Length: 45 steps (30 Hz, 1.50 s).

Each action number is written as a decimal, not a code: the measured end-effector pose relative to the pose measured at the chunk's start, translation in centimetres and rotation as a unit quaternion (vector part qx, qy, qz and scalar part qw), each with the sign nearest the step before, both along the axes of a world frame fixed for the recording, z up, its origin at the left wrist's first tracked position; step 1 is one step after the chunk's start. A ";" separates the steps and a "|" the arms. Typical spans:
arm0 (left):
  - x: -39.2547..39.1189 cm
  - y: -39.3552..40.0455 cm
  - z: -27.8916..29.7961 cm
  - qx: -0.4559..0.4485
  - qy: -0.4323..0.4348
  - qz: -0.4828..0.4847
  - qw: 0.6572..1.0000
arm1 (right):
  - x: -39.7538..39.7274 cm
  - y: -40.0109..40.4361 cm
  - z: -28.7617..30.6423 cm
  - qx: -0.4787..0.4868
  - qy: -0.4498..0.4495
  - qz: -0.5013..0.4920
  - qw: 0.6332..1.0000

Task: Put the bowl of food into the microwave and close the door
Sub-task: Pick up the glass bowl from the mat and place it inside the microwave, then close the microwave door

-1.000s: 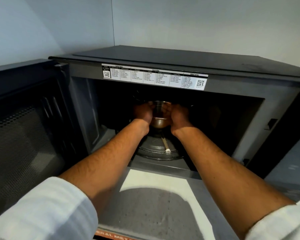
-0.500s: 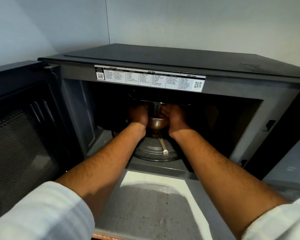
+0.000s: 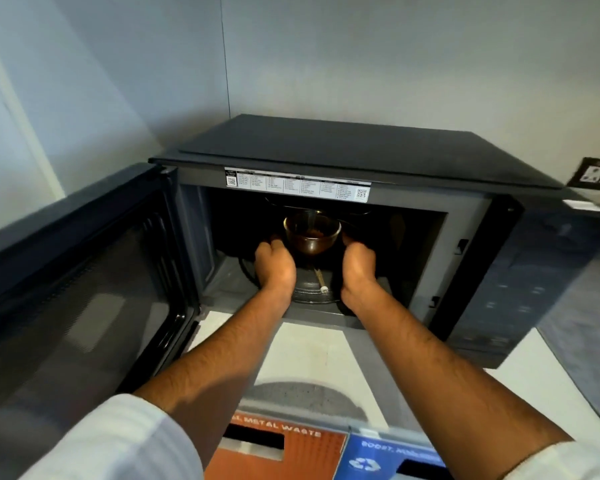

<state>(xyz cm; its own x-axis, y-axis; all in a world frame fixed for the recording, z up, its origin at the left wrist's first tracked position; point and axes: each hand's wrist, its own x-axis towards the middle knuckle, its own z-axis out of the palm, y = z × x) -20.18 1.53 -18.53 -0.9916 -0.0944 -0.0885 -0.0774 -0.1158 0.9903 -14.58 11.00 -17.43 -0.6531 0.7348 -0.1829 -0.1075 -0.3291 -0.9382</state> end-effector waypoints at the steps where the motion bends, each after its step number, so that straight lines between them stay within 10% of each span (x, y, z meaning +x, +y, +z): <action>1: 0.9 -0.4 0.2 -0.006 0.005 -0.012 1.000 | 0.9 -0.4 0.2 0.019 -0.018 -0.005 1.000; 15: 16.0 -10.3 7.4 -0.264 -0.043 -0.145 0.953 | 15.5 -5.2 6.8 0.159 -0.159 0.094 0.970; 24: 17.1 -17.4 16.1 -0.585 0.167 -0.263 0.749 | 22.9 -3.8 12.3 0.310 -0.140 0.137 0.930; 33: 20.0 -24.9 18.9 -0.724 0.230 -0.124 0.638 | 26.6 0.2 15.7 0.625 -0.185 0.022 0.758; 38: 22.7 -26.1 18.5 -0.740 0.196 -0.067 0.640 | 27.2 2.8 16.4 0.684 -0.301 0.032 0.663; 45: 25.3 -27.2 19.2 -0.730 0.138 -0.040 0.668 | 28.0 5.3 15.6 0.697 -0.346 0.070 0.624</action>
<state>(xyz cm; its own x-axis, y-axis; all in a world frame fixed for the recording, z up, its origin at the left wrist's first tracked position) 5.17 -25.62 0.70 -0.9582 0.1747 0.2266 0.1838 0.9828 0.0198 13.45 16.30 -1.87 -0.8475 0.4397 0.2972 0.4204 0.8980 -0.1298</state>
